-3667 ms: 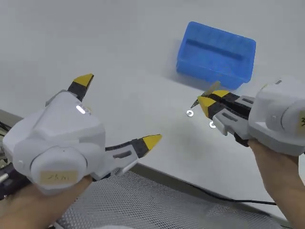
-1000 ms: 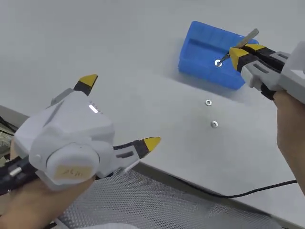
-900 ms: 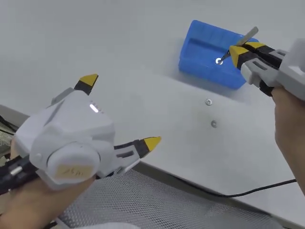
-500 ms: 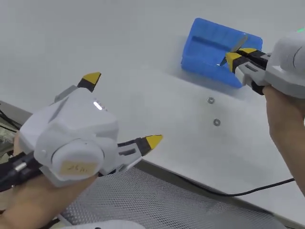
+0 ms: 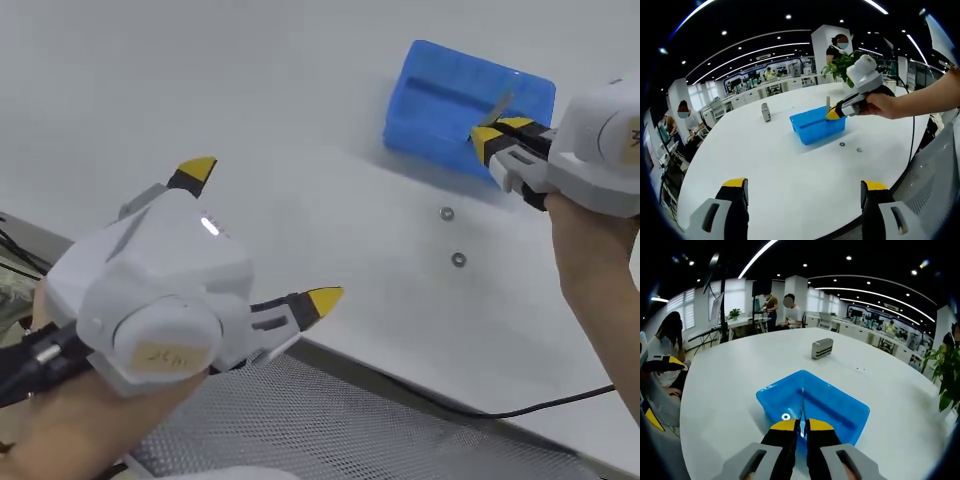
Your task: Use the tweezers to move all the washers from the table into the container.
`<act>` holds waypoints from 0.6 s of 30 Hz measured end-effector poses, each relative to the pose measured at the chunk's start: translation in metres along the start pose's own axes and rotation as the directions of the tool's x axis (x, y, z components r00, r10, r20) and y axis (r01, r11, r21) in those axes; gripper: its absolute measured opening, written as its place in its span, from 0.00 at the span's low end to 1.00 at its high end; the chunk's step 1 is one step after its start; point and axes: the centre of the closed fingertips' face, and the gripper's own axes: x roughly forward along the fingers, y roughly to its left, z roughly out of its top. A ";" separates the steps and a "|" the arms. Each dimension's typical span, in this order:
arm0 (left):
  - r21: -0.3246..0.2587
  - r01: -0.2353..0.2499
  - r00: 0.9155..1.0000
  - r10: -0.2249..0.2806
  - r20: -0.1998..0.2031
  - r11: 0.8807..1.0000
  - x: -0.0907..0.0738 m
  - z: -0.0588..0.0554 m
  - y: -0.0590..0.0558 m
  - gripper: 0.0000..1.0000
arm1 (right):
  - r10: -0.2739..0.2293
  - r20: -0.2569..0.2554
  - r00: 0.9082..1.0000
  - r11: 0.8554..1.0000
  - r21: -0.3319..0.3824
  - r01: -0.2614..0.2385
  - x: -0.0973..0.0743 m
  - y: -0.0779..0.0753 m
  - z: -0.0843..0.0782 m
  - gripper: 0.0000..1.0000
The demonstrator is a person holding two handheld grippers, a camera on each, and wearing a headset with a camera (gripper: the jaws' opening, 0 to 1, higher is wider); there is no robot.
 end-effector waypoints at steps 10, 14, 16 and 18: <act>0.004 0.003 1.000 -0.003 -0.009 1.000 0.000 -0.001 -0.001 0.95 | 0.003 -0.001 1.000 1.000 0.011 -0.003 0.000 0.000 0.000 0.03; 0.005 0.003 1.000 -0.002 -0.008 1.000 0.000 -0.001 0.000 0.95 | 0.004 0.003 1.000 1.000 0.023 -0.004 -0.003 -0.001 0.001 0.03; 0.005 0.002 1.000 -0.002 -0.008 1.000 0.000 -0.001 0.000 0.95 | -0.002 0.013 1.000 1.000 0.021 0.002 -0.007 -0.001 0.004 0.03; 0.007 0.001 1.000 -0.001 -0.009 1.000 0.000 -0.001 0.000 0.95 | -0.006 0.028 1.000 1.000 0.024 0.005 -0.010 -0.002 0.009 0.03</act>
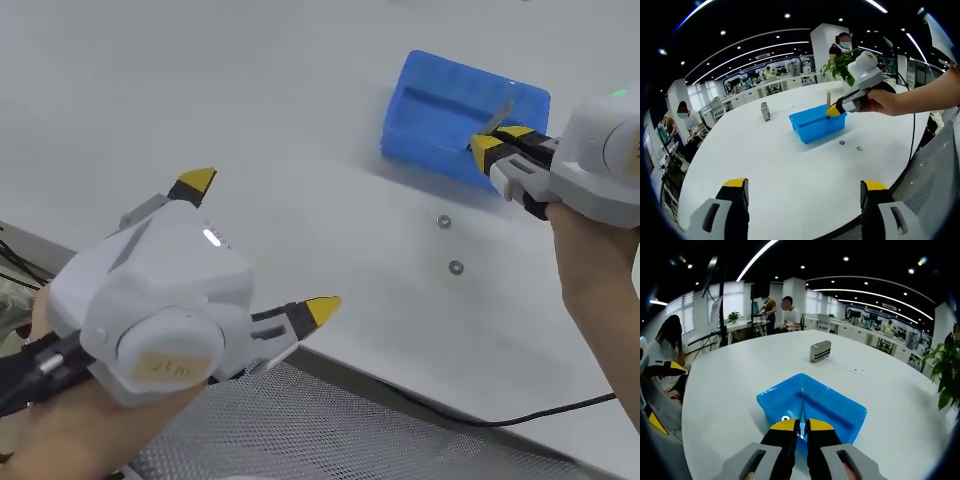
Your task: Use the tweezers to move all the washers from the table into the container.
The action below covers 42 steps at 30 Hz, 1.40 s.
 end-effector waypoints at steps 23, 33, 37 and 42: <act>-0.001 -0.001 1.000 0.001 -0.002 1.000 0.001 0.000 0.000 0.94 | 0.038 0.069 0.997 0.999 0.001 -0.038 -0.050 0.029 0.019 0.03; 0.003 0.000 1.000 0.000 -0.004 1.000 0.001 0.000 0.000 0.93 | 0.067 -0.006 0.998 0.998 0.023 -0.067 -0.048 0.042 -0.015 0.03; 0.008 -0.004 1.000 0.004 -0.009 1.000 0.001 -0.002 0.000 0.93 | 0.075 -0.026 0.997 0.997 0.029 -0.074 -0.045 0.045 -0.023 0.03; 0.007 -0.003 1.000 0.004 -0.008 1.000 0.001 -0.002 0.000 0.93 | 0.069 -0.044 0.997 0.998 0.015 -0.068 -0.039 0.045 -0.030 0.03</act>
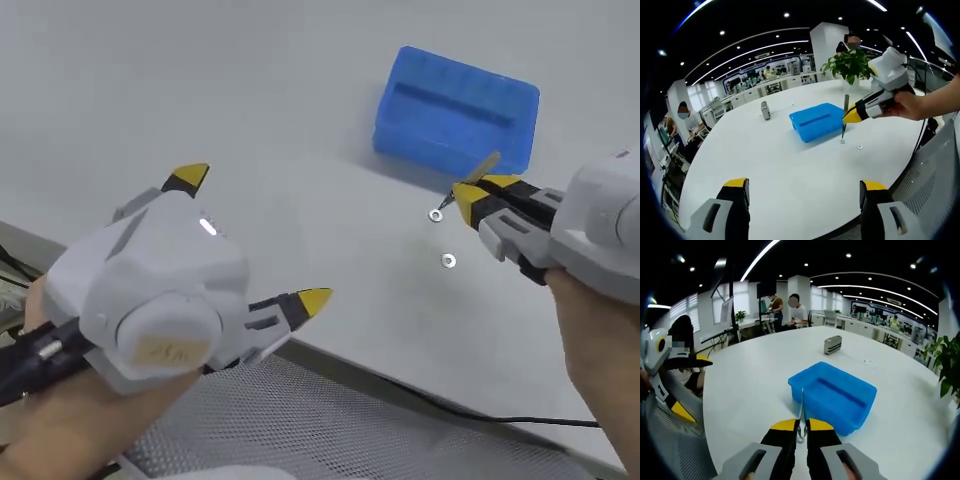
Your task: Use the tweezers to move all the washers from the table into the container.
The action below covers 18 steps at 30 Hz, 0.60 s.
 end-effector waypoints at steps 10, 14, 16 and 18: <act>0.007 0.000 1.000 0.000 -0.009 1.000 0.000 -0.001 0.000 0.93 | 0.004 -0.021 1.000 1.000 -0.007 -0.004 0.004 0.000 -0.008 0.03; 0.011 -0.001 1.000 0.001 -0.016 1.000 0.000 -0.002 -0.001 0.93 | 0.002 -0.015 1.000 1.000 -0.004 -0.002 0.005 -0.001 -0.007 0.03; 0.014 -0.002 1.000 0.002 -0.016 1.000 0.000 -0.002 0.000 0.93 | 0.000 -0.012 1.000 1.000 -0.004 -0.001 0.005 -0.001 -0.007 0.03; 0.014 -0.002 1.000 0.002 -0.018 1.000 0.000 -0.003 0.000 0.93 | 0.000 -0.013 1.000 1.000 -0.009 0.000 0.005 -0.001 -0.007 0.03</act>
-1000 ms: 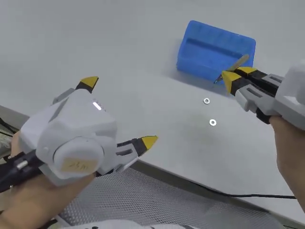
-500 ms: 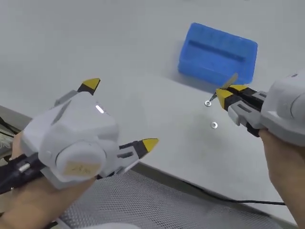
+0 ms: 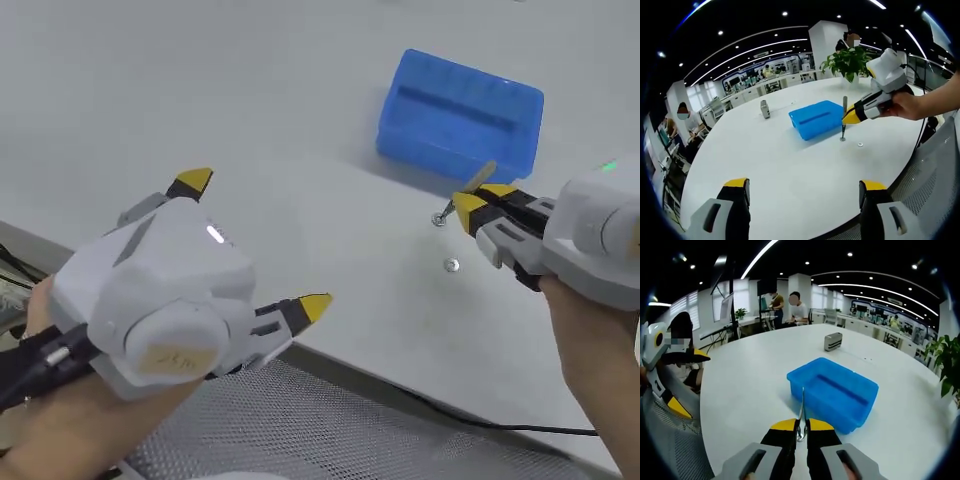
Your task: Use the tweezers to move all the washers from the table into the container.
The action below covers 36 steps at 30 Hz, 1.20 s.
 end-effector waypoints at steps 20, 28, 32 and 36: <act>0.011 -0.001 1.000 0.001 -0.013 1.000 0.002 -0.004 0.000 0.92 | -0.003 0.001 1.000 1.000 -0.005 0.003 -0.001 -0.001 -0.002 0.03; 0.012 -0.002 1.000 0.002 -0.014 1.000 0.004 -0.005 0.001 0.91 | -0.003 -0.013 1.000 1.000 -0.013 0.003 -0.002 0.003 -0.009 0.03; 0.019 -0.001 1.000 0.001 -0.021 1.000 0.004 -0.006 0.000 0.91 | -0.006 -0.024 1.000 1.000 -0.016 0.005 -0.002 0.001 -0.010 0.02; 0.017 -0.002 1.000 0.003 -0.021 1.000 0.004 -0.006 0.001 0.91 | -0.004 -0.019 1.000 1.000 -0.007 0.004 -0.002 0.001 -0.008 0.03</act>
